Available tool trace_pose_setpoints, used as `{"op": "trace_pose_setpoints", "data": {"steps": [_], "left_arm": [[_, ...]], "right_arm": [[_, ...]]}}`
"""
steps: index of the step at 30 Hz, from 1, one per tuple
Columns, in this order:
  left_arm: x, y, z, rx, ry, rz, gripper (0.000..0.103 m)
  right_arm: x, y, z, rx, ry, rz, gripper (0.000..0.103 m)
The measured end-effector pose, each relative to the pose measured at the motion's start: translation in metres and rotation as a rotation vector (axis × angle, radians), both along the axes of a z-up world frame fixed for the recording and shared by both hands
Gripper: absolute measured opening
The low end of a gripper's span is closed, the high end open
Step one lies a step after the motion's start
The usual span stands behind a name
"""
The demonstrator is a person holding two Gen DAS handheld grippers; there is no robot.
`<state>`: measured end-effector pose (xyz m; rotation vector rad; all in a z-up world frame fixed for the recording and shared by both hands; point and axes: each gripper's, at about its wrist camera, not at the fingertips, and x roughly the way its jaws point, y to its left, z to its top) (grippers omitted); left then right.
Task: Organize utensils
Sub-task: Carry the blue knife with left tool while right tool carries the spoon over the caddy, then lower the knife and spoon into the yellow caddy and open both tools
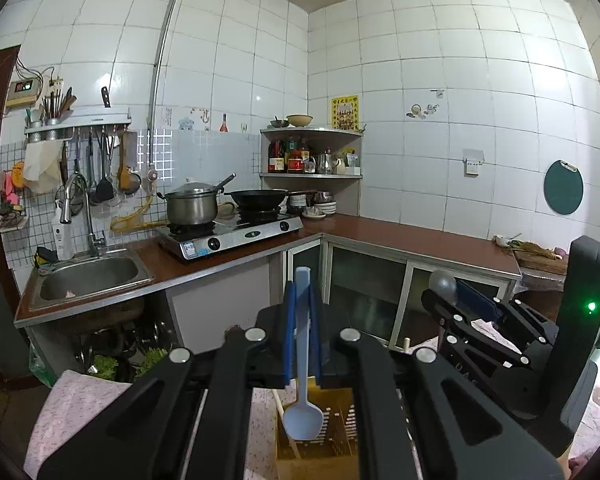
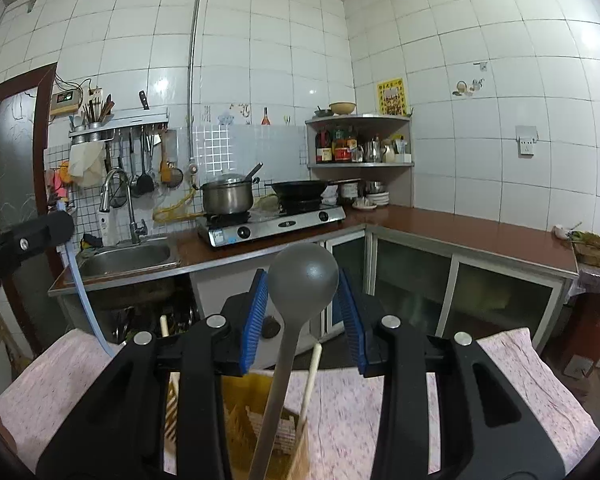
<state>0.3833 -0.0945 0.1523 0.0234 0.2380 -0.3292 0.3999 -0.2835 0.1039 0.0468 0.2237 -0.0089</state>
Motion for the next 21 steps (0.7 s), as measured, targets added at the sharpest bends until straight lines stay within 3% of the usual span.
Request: {"op": "trace_pose_setpoints", "data": {"steps": [8, 15, 21], "left_arm": [[0.036, -0.003, -0.045, 0.008, 0.069, -0.033, 0.008], [0.048, -0.002, -0.083, 0.017, 0.143, -0.023, 0.008], [0.051, 0.006, -0.093, -0.015, 0.201, -0.029, 0.008]], "right_arm": [[0.027, 0.005, -0.033, -0.050, -0.038, -0.036, 0.036], [0.034, 0.004, -0.074, -0.034, 0.027, -0.017, 0.036], [0.033, 0.005, -0.095, -0.020, 0.088, 0.014, 0.037]]}}
